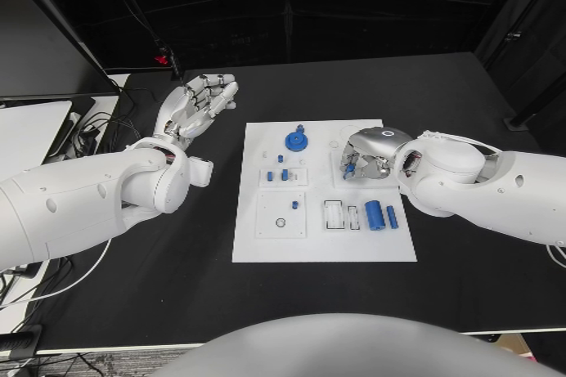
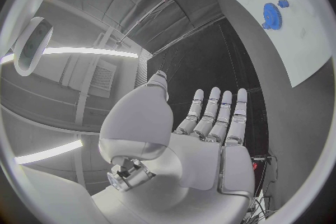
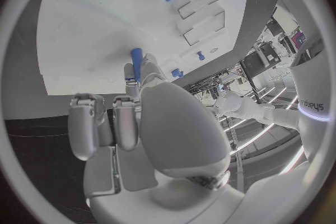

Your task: Assemble the parts on the task board

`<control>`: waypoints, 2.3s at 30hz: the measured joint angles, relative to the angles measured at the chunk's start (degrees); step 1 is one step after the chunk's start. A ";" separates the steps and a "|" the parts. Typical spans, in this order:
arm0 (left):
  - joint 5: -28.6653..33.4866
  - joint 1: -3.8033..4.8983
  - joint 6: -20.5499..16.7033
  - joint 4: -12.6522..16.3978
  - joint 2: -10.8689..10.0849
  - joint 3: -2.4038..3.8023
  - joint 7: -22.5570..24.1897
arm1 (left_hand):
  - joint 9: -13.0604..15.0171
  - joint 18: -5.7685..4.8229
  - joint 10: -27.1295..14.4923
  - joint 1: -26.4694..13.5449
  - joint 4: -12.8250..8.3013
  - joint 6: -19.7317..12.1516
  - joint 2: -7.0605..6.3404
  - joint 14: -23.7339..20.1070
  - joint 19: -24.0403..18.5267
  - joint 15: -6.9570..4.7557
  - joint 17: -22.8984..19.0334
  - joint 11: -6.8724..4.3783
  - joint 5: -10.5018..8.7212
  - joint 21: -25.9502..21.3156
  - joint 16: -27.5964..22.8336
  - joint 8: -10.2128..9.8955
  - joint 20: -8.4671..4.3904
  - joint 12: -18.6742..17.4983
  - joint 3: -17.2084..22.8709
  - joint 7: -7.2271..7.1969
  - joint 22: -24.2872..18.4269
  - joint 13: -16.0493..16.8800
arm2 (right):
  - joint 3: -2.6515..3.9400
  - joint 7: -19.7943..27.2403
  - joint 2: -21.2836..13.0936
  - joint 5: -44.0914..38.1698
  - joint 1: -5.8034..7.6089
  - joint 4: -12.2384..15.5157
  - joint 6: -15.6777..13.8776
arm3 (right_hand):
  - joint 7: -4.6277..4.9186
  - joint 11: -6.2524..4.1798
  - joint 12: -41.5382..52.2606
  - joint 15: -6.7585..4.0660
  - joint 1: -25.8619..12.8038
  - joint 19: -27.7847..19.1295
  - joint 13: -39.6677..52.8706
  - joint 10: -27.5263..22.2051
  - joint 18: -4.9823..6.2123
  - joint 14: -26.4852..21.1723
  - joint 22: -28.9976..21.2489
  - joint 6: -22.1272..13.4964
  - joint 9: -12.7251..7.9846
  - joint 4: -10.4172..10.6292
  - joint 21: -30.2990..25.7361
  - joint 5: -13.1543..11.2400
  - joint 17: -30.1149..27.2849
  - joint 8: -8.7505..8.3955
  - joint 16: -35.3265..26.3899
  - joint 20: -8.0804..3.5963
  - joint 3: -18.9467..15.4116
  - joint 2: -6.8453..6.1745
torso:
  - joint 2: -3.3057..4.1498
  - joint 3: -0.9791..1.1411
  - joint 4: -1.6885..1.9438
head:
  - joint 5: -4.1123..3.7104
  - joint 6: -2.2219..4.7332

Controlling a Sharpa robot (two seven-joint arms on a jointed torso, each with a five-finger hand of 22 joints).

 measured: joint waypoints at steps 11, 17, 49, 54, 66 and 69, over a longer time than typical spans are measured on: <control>0.00 -0.10 0.05 -0.10 0.05 0.00 0.00 | 0.00 0.00 0.00 0.00 0.00 0.00 0.00 0.00 0.00 0.00 -0.03 0.00 0.00 0.00 0.00 0.00 0.00 0.00 0.00 0.00 0.00 0.00 | 0.09 1.53 -3.78 -0.55 0.06 4.60 -6.55 | 0.19 0.09 -0.41 0.00 0.64 0.00 -0.04 0.08 0.00 0.00 0.00 0.21 0.02 0.01 0.22 0.21 0.00 -0.08 0.21 0.00 -0.01 0.08 | -0.07 -0.02 0.00 | 0.05 0.00; 0.00 -0.15 0.07 -0.24 0.19 0.00 0.00 | 0.00 0.00 0.00 0.00 0.00 0.00 0.00 0.00 0.00 0.00 -0.03 0.00 0.00 0.00 0.00 0.00 0.00 0.00 0.00 0.00 0.00 0.01 | 0.14 3.72 -4.40 0.28 0.14 6.79 -11.59 | 0.19 0.08 -0.50 0.00 0.64 0.00 0.01 0.08 -0.01 0.00 0.00 0.21 -0.03 0.01 0.46 0.21 0.00 -0.09 0.21 0.00 -0.02 0.09 | -0.09 -0.02 0.02 | 0.28 0.00; 0.01 -0.20 0.07 0.04 0.36 0.00 0.01 | -0.05 0.00 0.00 -0.05 0.00 0.00 0.46 0.00 0.00 0.00 -0.12 0.00 0.00 0.00 0.00 0.00 0.00 -0.01 0.00 0.00 0.00 -0.06 | 0.08 13.32 9.85 5.64 -1.57 5.02 -5.22 | 0.41 0.29 -1.17 0.01 1.15 0.00 -0.01 0.29 0.00 0.00 0.00 0.37 -0.21 0.50 0.46 0.00 0.00 -0.36 0.21 0.01 0.15 0.16 | 0.04 -0.05 0.02 | 3.07 0.00; 0.01 -0.20 0.07 0.10 0.34 0.00 0.01 | -0.05 0.00 0.00 -0.05 0.00 0.00 0.46 0.00 0.00 0.00 -0.17 0.00 0.00 0.00 0.22 0.00 0.00 -0.01 0.00 0.00 0.00 -0.06 | 0.08 13.63 10.77 4.11 -2.14 4.19 -2.37 | 0.42 0.29 -1.40 0.01 1.16 0.00 0.02 0.29 0.00 0.00 0.00 0.35 -0.21 0.55 0.46 0.21 0.00 -0.37 0.21 0.01 0.10 0.16 | 0.04 -0.05 -0.01 | 3.08 0.00; 0.01 -0.20 0.06 0.14 0.24 0.00 0.01 | -0.05 0.00 0.00 -0.05 0.00 0.00 0.46 0.00 0.00 0.00 -0.22 0.00 0.00 0.00 0.22 0.21 0.00 -0.01 0.01 0.00 0.00 -0.05 | 0.06 13.90 12.06 -0.94 -3.31 2.99 2.18 | 0.48 0.29 -1.72 0.01 1.31 0.00 0.01 0.29 0.00 0.00 0.00 0.24 -0.34 0.54 0.46 0.21 0.00 -0.41 0.44 0.01 0.09 0.31 | 0.03 -0.03 -0.01 | 3.00 0.00; 0.01 -0.20 0.06 0.12 0.24 0.00 0.01 | -0.05 0.00 0.00 -0.05 0.00 0.00 0.46 0.00 0.00 0.00 -0.22 0.00 0.00 0.00 0.22 0.21 0.00 -0.01 0.01 0.00 0.00 -0.05 | 0.06 13.91 12.27 -1.83 -3.36 2.64 2.70 | 0.43 0.29 -1.83 0.01 1.30 0.00 0.00 0.28 0.00 0.00 0.00 0.18 -0.34 0.61 0.46 0.21 0.00 -0.43 0.44 0.01 0.33 0.31 | 0.03 -0.04 -0.01 | 2.95 0.00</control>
